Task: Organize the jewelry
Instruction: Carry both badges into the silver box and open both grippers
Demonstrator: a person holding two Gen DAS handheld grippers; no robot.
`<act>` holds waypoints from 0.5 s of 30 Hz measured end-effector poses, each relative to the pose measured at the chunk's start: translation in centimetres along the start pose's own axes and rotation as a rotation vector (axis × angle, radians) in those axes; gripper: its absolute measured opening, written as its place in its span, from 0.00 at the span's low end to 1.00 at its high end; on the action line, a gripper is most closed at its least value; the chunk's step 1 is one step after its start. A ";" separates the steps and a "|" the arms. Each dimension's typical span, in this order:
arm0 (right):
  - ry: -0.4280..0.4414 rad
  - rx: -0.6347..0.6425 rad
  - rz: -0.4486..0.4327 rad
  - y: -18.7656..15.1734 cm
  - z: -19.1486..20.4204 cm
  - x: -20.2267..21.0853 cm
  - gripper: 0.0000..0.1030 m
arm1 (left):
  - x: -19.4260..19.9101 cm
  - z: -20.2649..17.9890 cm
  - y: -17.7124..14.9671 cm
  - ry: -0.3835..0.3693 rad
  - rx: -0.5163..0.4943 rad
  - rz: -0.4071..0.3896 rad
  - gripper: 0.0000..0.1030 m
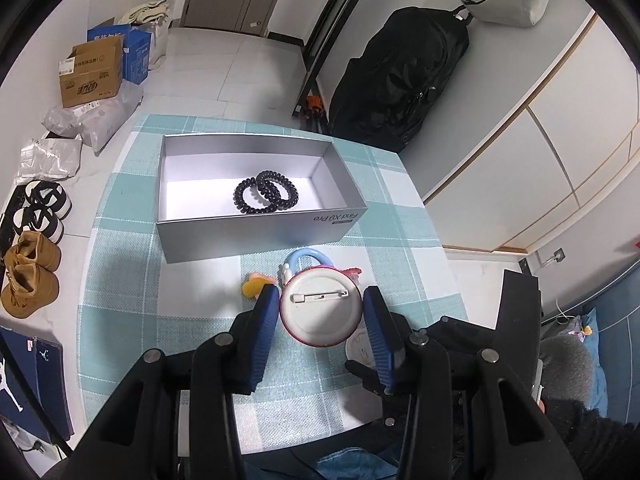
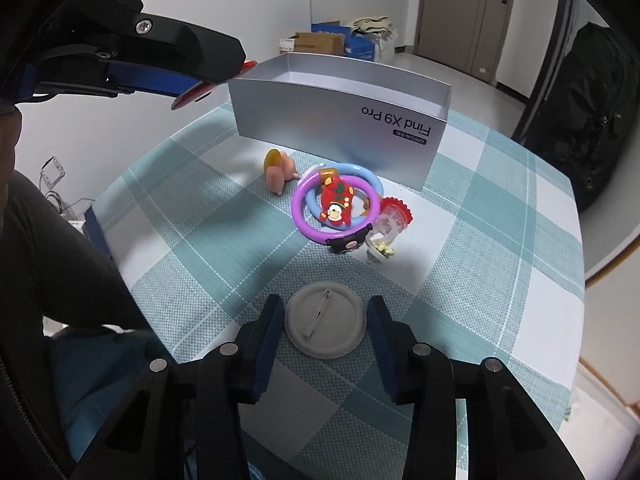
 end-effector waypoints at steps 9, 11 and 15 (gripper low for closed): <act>0.049 -0.085 -0.039 1.4 -1.2 0.8 0.40 | 0.4 0.2 0.6 0.003 0.009 -0.020 0.36; 0.058 -0.103 -0.059 2.1 -1.5 1.2 0.40 | 0.5 0.1 0.7 0.002 0.007 -0.025 0.36; 0.089 -0.139 -0.112 3.9 -1.7 2.4 0.40 | 0.7 0.1 1.3 0.010 0.005 -0.044 0.36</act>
Point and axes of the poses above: each gripper's, at about its wrist camera, not at the fingertips, and x roughly against the way its jaws point, z to its left, y to its top, the point moved 8 cm from there along -x, roughly the way its jaws point
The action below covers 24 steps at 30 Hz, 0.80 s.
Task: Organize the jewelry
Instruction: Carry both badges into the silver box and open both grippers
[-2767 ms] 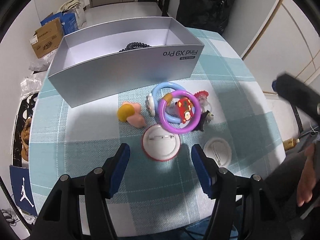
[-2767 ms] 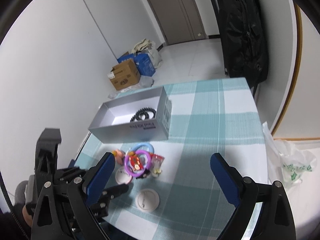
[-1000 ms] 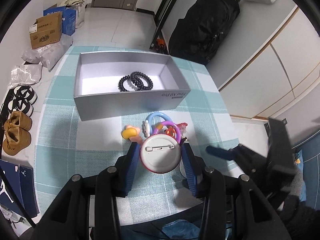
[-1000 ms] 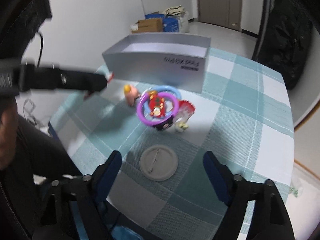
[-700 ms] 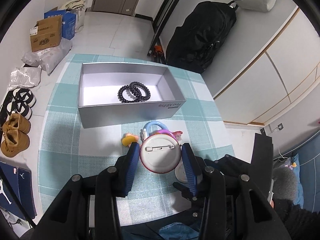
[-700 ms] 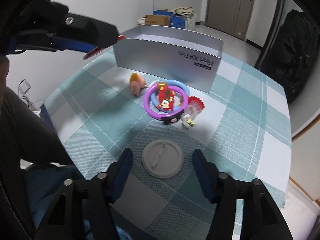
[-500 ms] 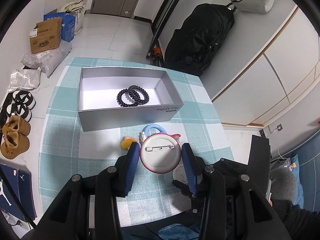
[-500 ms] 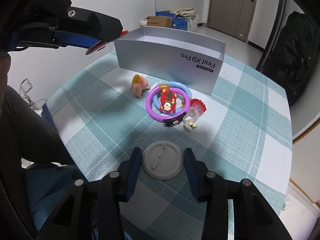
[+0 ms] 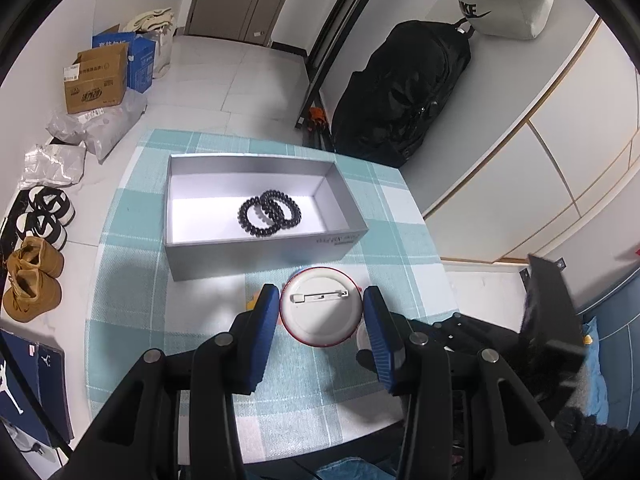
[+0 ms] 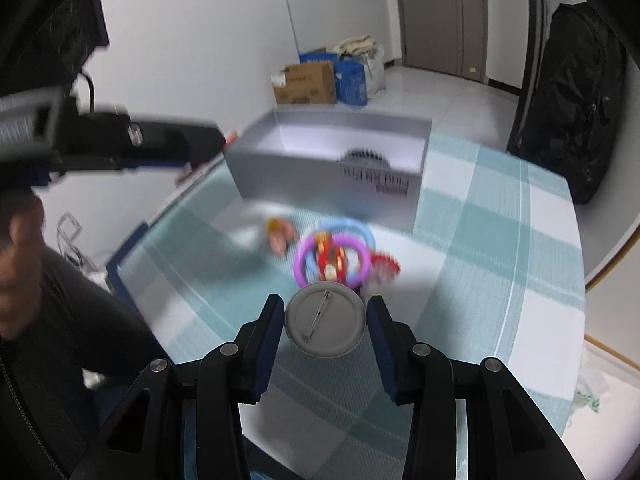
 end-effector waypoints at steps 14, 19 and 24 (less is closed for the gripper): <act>0.141 -0.165 -0.143 8.0 -1.0 1.2 0.40 | 0.1 2.2 3.4 0.054 0.085 -0.108 0.36; 0.160 -0.194 -0.150 10.4 -1.0 0.4 0.40 | -0.6 2.8 5.2 0.086 0.092 -0.122 0.36; 0.139 -0.224 -0.150 12.0 -2.2 -0.4 0.40 | -1.7 3.3 6.4 0.085 0.115 -0.118 0.36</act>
Point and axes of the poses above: each gripper's, at about its wrist camera, not at the fingertips, and x roughly against the way its jaws point, z to its left, y to its top, the point moved 8 cm from there along -x, roughly the way its jaws point
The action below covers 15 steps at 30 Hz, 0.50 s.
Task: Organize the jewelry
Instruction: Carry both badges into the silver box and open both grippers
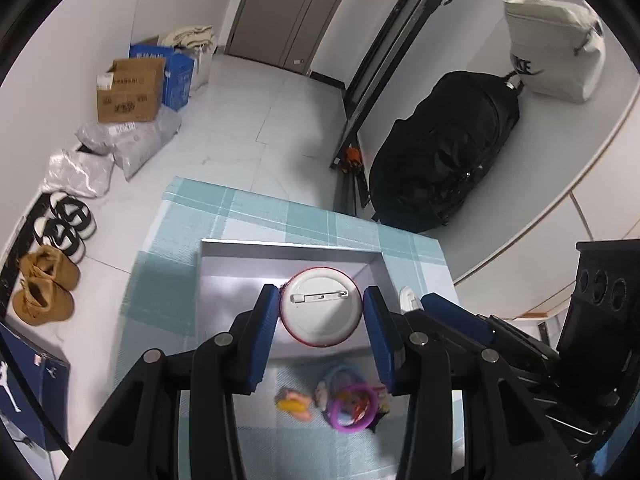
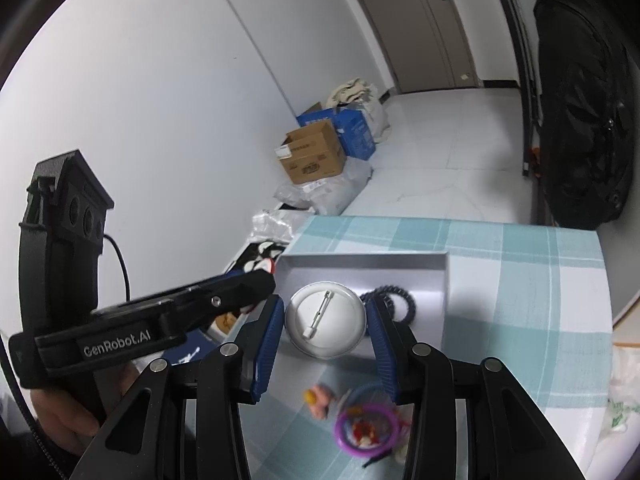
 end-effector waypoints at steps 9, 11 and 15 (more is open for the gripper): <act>-0.003 -0.085 -0.003 2.1 -3.1 -1.9 0.40 | -2.0 0.2 1.3 0.023 0.009 0.026 0.36; 0.001 -0.116 0.014 2.2 -3.9 -2.6 0.40 | -2.7 0.3 1.3 0.033 0.011 0.037 0.36; 0.013 -0.170 0.034 2.3 -5.0 -3.6 0.41 | -4.0 0.9 1.1 0.050 0.026 0.072 0.36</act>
Point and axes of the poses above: each gripper's, at about its wrist camera, not at the fingertips, and x roughly against the way its jaws point, z to its left, y to its top, the point moved 8 cm from there along -x, roughly the way its jaws point
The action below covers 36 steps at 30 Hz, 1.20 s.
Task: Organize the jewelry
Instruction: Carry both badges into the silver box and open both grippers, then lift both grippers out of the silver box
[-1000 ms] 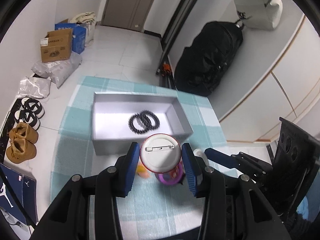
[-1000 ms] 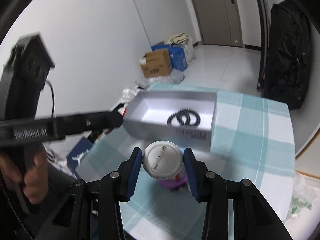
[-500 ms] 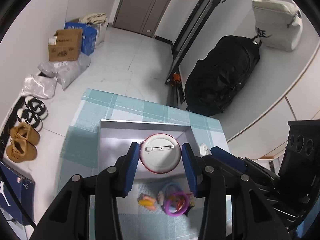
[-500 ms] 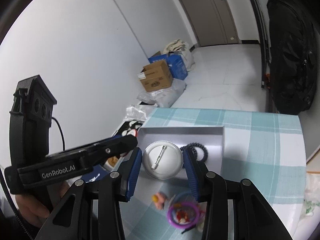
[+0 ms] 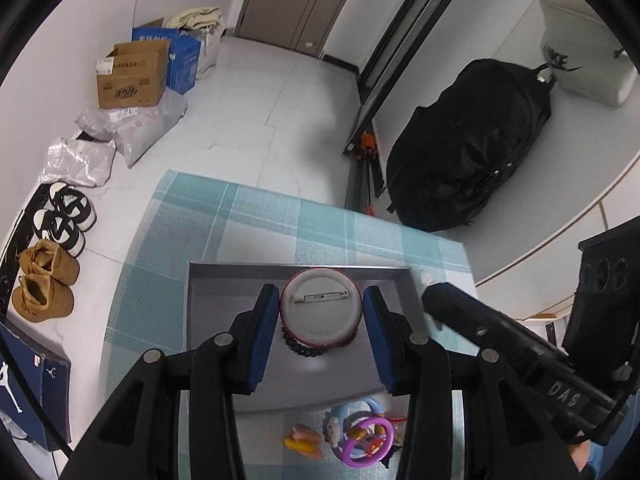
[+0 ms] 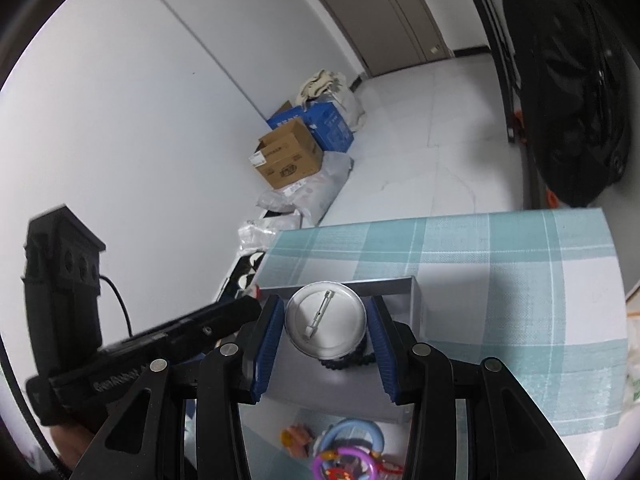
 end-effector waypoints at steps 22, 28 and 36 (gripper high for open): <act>-0.017 -0.075 -0.001 0.5 -1.6 -0.9 0.57 | -1.6 0.3 -0.9 0.022 0.009 0.076 0.38; -0.020 -0.062 -0.051 0.6 -1.5 1.0 0.69 | -0.8 0.5 -1.1 0.033 0.008 0.048 0.50; -0.045 -0.034 -0.079 0.0 -1.7 3.0 0.69 | 1.4 0.1 -1.2 0.084 -0.059 -0.020 0.50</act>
Point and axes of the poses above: each gripper's, at about its wrist camera, not at the fingertips, and x roughly against the way its jaws point, z to its left, y to its top, the point moved 8 cm from there along -x, roughly the way its jaws point
